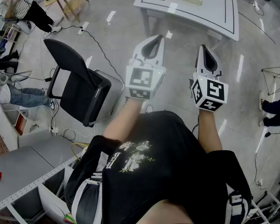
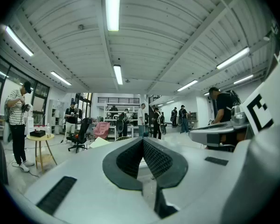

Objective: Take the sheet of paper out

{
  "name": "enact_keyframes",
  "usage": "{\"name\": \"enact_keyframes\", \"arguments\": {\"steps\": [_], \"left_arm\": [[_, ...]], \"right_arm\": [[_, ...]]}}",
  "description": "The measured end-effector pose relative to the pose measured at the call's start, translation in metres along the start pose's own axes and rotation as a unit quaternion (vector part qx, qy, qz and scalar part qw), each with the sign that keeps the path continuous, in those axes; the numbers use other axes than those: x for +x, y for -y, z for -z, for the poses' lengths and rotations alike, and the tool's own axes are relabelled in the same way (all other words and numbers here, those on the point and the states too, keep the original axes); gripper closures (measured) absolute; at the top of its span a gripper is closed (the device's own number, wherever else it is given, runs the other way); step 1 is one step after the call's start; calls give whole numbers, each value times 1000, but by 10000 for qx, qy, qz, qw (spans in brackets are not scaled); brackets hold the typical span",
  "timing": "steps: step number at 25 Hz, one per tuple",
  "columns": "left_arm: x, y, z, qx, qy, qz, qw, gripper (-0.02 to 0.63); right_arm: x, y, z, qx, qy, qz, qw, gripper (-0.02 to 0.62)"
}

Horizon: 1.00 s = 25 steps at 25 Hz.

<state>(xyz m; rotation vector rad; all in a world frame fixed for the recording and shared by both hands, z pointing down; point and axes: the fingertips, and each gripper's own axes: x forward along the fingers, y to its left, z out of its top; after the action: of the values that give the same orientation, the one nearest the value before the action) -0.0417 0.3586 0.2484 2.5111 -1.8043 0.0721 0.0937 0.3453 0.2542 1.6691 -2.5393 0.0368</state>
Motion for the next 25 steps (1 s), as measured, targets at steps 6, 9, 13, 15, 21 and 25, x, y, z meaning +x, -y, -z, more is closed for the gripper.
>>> {"name": "enact_keyframes", "arguments": {"steps": [6,9,13,15,21,25], "left_arm": [[-2,0,-2,19,-6,16,10000,617],[-2,1,0,24,-21,19,10000,617],[-2,4,2,33,-31,44,10000,617],[-3,3,2,28,-28,42,10000,617],[-7,8,0,17,-7,47,10000,617],[-11,12,0,18,-1,32,10000,617]], "right_arm": [[-2,-2,-1,31,3,15,10000,595],[-1,-5,3,140,-9,-85,9999,595],[-2,-5,6,121,-8,-57,9999,595],[-2,-5,6,121,-10,-45,9999,595],[-8,-5,2,73,31,-35,10000,595],[-12,-8,1,49,49,-62,10000,595]]}}
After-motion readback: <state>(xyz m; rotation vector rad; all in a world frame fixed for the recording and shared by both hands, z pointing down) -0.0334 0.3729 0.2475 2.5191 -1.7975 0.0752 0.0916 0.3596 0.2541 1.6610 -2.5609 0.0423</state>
